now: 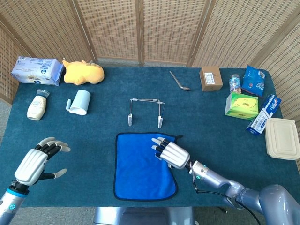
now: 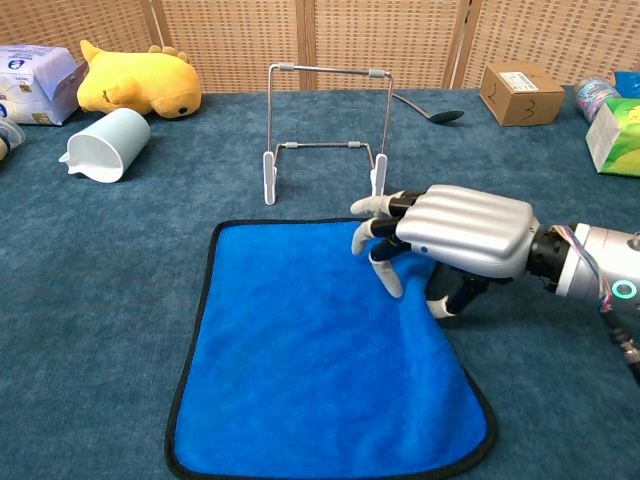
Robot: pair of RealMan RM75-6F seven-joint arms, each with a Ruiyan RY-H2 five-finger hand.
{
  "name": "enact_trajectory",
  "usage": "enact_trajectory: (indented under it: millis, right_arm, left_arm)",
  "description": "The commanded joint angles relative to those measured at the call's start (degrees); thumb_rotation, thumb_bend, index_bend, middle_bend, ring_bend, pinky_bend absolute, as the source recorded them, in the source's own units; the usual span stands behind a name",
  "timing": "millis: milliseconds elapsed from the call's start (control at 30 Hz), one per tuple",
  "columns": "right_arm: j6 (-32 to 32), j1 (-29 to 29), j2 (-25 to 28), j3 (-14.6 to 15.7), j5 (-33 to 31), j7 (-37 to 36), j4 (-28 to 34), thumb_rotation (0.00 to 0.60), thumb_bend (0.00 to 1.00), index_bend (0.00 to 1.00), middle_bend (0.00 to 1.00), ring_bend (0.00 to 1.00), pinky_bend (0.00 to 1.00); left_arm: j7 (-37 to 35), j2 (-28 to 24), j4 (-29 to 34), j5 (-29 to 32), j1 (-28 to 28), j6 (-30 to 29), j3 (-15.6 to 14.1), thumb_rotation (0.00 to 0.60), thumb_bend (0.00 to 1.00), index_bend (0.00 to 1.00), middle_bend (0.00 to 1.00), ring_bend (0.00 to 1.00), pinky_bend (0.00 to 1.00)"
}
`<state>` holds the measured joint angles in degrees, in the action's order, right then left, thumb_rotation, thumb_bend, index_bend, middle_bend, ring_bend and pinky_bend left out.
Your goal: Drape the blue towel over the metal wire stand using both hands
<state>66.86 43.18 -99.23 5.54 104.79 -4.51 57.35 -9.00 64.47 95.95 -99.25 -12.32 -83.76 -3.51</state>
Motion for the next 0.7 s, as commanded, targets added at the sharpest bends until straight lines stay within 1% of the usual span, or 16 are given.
enact_trajectory:
  millis: [33, 133, 200, 233, 367, 567, 700]
  right_arm:
    - [0.11, -0.01, -0.09, 0.09, 0.01, -0.16, -0.14, 0.6, 0.28, 0.63, 0.3, 0.11, 0.2]
    - [0.46, -0.04, -0.27, 0.11, 0.03, -0.38, -0.26, 0.6, 0.28, 0.67, 0.31, 0.13, 0.21]
    - [1.17, -0.19, -0.51, 0.0, -0.02, -0.98, -0.25, 0.6, 0.28, 0.69, 0.31, 0.14, 0.21]
    - [1.24, -0.21, -0.55, 0.02, -0.04, -1.09, -0.31, 0.6, 0.28, 0.7, 0.32, 0.15, 0.21]
    - [1.69, -0.57, -0.75, 0.17, -0.28, -1.7, -0.52, 0.6, 0.28, 0.71, 0.32, 0.17, 0.22]
    - [2.82, -1.39, -1.11, 0.06, -0.88, -2.72, -0.7, 0.6, 0.28, 0.72, 0.33, 0.18, 0.22]
    - [3.24, -1.63, -1.1, -0.14, -1.19, -3.11, -0.75, 0.6, 0.28, 0.73, 0.33, 0.19, 0.22]
  left_arm:
    - [0.09, 0.08, -0.09, 0.19, 0.06, 0.02, 0.03, 0.6, 0.18, 0.35, 0.34, 0.3, 0.17]
    - [0.54, 0.15, -0.18, 0.55, 0.03, 0.44, 0.04, 0.6, 0.18, 0.37, 0.34, 0.3, 0.18]
    - [4.44, 0.32, -0.99, 0.2, -0.43, 1.02, 0.48, 0.6, 0.18, 0.37, 0.34, 0.3, 0.18]
    - [5.23, 0.41, -1.03, 0.16, -0.48, 1.07, 0.58, 0.6, 0.18, 0.38, 0.34, 0.3, 0.18]
    - [12.18, 1.1, -2.1, -0.98, -1.59, 2.07, 1.47, 0.6, 0.18, 0.38, 0.35, 0.3, 0.18]
    - [15.39, 2.29, -3.12, -0.75, -3.64, 5.12, 2.19, 0.6, 0.18, 0.38, 0.34, 0.29, 0.18]
    - [15.57, 3.4, -4.31, -0.72, -4.92, 6.38, 2.64, 0.6, 0.18, 0.38, 0.34, 0.29, 0.18]
